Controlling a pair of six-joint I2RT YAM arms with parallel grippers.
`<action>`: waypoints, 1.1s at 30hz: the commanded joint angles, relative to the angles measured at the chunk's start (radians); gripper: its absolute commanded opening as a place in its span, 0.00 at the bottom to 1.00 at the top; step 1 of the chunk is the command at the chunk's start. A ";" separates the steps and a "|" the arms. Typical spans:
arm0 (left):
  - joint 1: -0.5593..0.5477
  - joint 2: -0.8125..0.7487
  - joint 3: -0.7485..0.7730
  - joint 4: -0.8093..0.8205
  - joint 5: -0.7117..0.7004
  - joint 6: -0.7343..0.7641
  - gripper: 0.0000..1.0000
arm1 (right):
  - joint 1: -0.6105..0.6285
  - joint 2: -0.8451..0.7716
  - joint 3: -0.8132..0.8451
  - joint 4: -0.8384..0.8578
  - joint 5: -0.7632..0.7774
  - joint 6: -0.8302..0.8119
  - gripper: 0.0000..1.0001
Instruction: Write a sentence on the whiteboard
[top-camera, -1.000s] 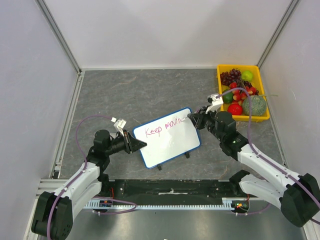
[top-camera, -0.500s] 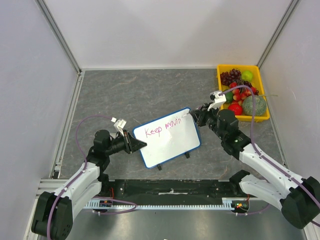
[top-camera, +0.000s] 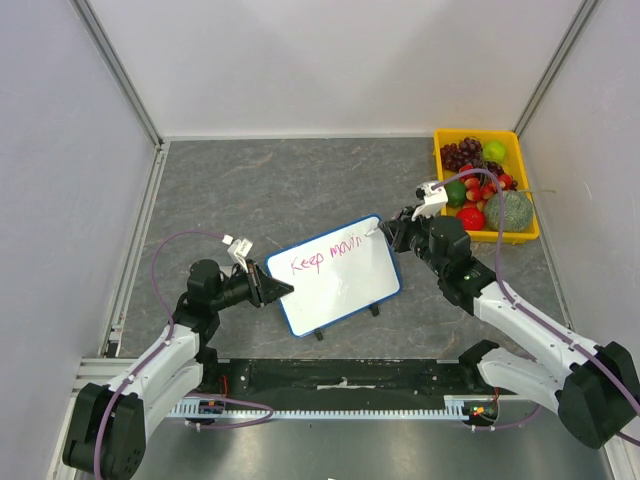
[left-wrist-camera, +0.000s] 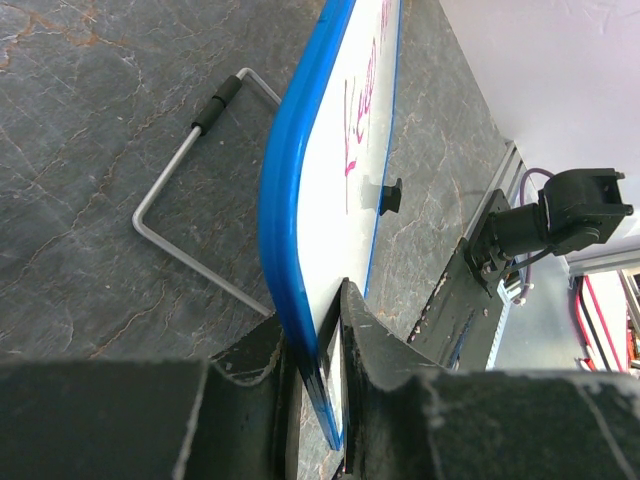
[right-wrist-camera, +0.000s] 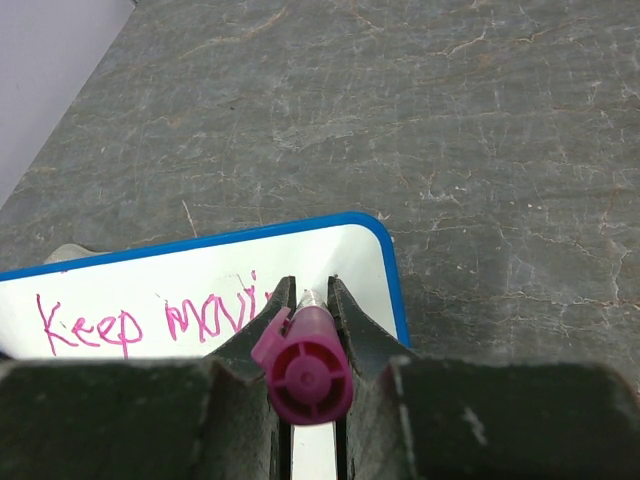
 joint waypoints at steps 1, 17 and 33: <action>0.003 -0.004 -0.007 0.019 -0.055 0.076 0.02 | -0.005 0.006 0.016 0.056 -0.025 -0.003 0.00; 0.002 -0.004 -0.007 0.019 -0.055 0.076 0.02 | -0.005 -0.034 -0.052 0.012 -0.077 -0.009 0.00; 0.003 -0.007 -0.007 0.021 -0.057 0.074 0.02 | -0.009 -0.026 0.006 0.017 -0.002 -0.013 0.00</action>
